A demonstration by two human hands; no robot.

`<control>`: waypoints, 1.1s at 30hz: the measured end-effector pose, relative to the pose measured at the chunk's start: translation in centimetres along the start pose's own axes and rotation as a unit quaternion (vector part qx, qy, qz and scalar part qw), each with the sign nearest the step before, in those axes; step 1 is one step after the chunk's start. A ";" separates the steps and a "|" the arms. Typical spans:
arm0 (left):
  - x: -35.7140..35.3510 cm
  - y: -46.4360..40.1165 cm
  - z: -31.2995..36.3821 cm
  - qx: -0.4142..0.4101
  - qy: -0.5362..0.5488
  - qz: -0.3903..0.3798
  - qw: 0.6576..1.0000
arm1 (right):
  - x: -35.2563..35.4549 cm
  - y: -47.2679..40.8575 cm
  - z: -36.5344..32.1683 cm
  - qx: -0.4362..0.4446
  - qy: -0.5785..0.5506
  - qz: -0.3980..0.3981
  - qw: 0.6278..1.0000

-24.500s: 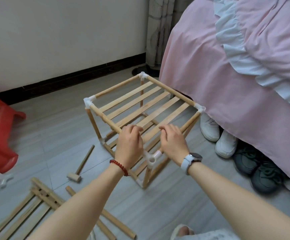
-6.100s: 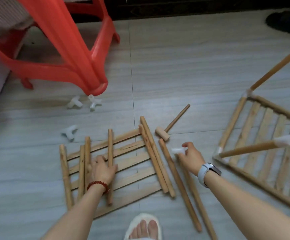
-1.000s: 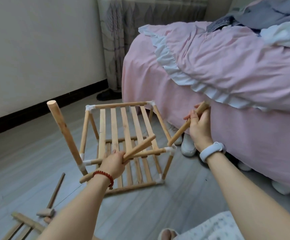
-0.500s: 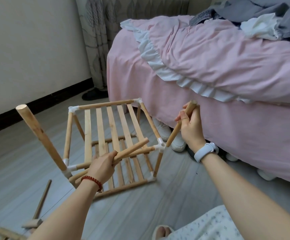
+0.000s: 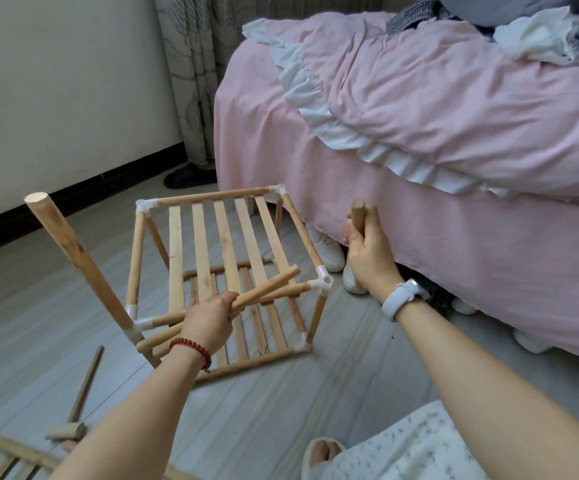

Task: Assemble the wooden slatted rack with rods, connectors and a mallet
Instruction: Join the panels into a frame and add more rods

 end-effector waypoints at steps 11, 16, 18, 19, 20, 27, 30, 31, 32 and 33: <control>-0.3 0.0 0.5 0.015 -0.020 -0.005 1.000 | 0.4 -0.4 -1.2 0.024 -0.138 0.075 0.987; -0.2 -0.4 0.4 0.011 -0.022 -0.001 1.000 | 0.9 -0.2 -0.3 0.017 -0.130 0.069 0.989; 0.0 -0.7 0.3 0.013 -0.023 0.002 1.000 | 1.1 -0.5 -0.3 0.011 -0.139 0.073 0.988; 0.0 -0.7 0.3 0.016 -0.023 0.000 1.000 | 1.0 -0.8 -0.3 0.005 -0.137 0.067 0.988; -0.1 -0.7 0.3 0.020 -0.021 -0.003 1.000 | 0.7 -1.1 -0.3 -0.003 -0.128 0.055 0.990; -0.3 -0.3 1.4 0.021 -0.011 0.009 1.000 | -1.4 -4.2 -0.5 -0.054 -0.065 -0.026 0.996; -0.2 -0.3 1.9 0.009 -0.030 0.030 0.999 | -1.1 -4.3 0.5 -0.085 -0.061 0.016 0.994; -0.1 -0.5 2.0 0.007 -0.033 0.035 0.999 | -1.0 -4.1 0.5 -0.087 -0.050 0.030 0.995; 0.0 -0.8 1.9 0.009 -0.034 0.037 0.999 | -1.2 -4.0 0.3 -0.085 -0.036 0.037 0.995; 0.0 -1.1 1.7 0.016 -0.033 0.036 0.999 | -1.4 -3.7 -0.1 -0.081 -0.021 0.036 0.996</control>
Point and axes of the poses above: each hand's wrist, its own y-axis away from the middle knuckle, its own x-axis out of the back of the hand, z = x × y, the point moved 4 cm from there along -y, towards the middle knuckle, and after that the axes turned 5 degrees about -y, right-handed, at the moved point
